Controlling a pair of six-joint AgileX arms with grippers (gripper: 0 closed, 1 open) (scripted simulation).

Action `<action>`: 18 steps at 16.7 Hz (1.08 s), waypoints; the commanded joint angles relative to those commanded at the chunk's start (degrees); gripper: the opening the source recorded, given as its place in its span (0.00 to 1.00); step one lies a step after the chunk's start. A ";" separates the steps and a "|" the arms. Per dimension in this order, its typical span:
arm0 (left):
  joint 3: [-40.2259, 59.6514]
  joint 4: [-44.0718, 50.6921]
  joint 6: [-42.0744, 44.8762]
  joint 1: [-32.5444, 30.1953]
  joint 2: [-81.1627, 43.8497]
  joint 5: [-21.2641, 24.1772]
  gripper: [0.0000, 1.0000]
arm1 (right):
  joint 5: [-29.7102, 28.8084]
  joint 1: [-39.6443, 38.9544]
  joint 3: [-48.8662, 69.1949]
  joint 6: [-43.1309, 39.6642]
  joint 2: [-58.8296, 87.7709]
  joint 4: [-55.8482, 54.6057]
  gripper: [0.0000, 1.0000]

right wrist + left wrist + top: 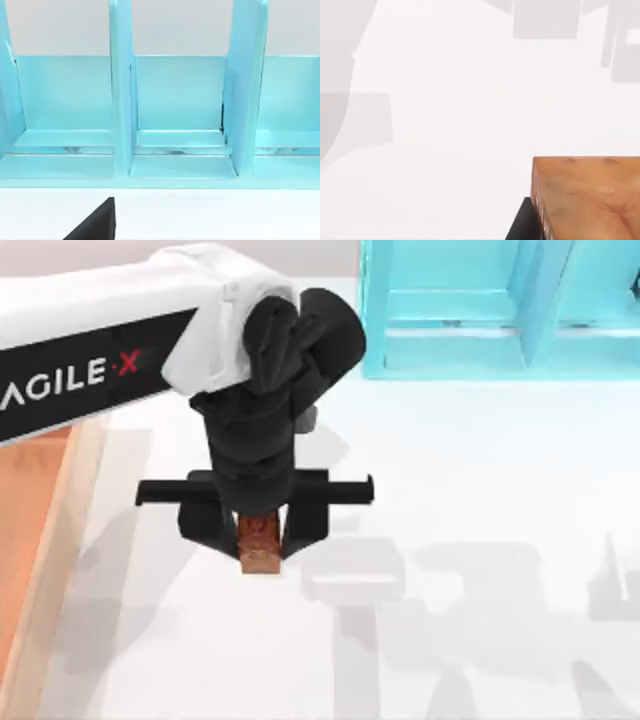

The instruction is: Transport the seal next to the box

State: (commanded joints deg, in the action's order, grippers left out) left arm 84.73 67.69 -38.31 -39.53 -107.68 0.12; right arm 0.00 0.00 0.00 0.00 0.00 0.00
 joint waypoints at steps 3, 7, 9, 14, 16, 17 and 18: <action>1.64 4.16 9.92 9.93 2.46 -0.04 0.00 | 0.00 0.00 0.00 0.00 0.00 0.00 1.00; 3.28 8.40 20.91 20.85 5.30 -0.10 0.00 | 0.00 0.00 0.00 0.00 0.00 0.00 1.00; 3.57 9.27 23.34 23.23 6.24 -0.09 0.00 | 0.00 0.00 0.00 0.00 0.00 0.00 1.00; 3.42 9.21 23.67 23.30 6.18 -0.18 0.00 | 0.00 0.00 0.00 0.00 0.00 0.00 1.00; 2.49 8.33 23.72 23.40 5.95 -0.18 0.00 | 0.00 0.00 0.00 0.00 0.00 0.00 1.00; 1.19 7.01 23.77 23.46 5.91 -0.13 0.00 | 0.00 0.00 0.00 0.00 0.00 0.00 1.00; -0.40 5.08 23.77 23.47 5.78 -0.16 0.00 | 0.00 0.00 0.00 0.00 0.00 0.00 1.00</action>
State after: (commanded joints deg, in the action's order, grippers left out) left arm 84.33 72.77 -14.55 -16.06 -101.91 -0.04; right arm 0.00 0.00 0.00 0.00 0.00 0.00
